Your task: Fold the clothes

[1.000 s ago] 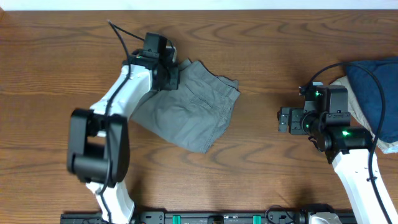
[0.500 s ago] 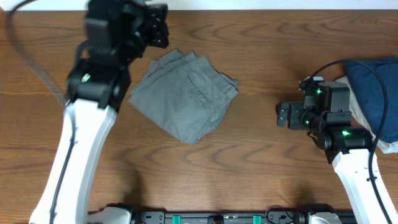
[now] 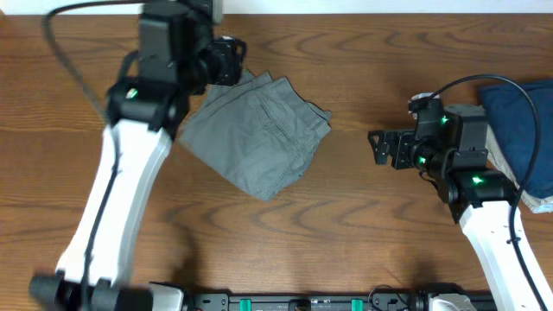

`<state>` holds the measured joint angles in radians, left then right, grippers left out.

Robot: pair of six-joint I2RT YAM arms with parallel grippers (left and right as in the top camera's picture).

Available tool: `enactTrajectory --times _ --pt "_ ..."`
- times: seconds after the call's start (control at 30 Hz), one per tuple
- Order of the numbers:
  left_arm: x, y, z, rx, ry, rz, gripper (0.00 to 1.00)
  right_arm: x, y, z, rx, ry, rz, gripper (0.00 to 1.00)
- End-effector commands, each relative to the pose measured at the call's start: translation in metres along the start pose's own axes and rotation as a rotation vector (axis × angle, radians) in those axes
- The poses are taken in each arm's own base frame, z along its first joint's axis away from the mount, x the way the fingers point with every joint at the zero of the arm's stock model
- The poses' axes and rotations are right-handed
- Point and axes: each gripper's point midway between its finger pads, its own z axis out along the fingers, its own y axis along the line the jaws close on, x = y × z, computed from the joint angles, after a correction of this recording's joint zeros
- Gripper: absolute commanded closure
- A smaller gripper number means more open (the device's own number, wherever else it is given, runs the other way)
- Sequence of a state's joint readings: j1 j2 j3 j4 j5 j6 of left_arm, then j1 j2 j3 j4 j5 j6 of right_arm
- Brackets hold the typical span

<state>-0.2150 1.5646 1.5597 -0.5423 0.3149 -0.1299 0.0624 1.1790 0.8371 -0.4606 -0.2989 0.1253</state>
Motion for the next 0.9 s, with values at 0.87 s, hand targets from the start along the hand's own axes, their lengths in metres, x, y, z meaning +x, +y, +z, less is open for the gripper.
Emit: enactTrajectory --times 0.87 --pt "0.192 0.091 0.167 -0.113 0.582 0.0 0.8 0.02 -0.001 0.003 0.0 0.098 0.045 0.02"
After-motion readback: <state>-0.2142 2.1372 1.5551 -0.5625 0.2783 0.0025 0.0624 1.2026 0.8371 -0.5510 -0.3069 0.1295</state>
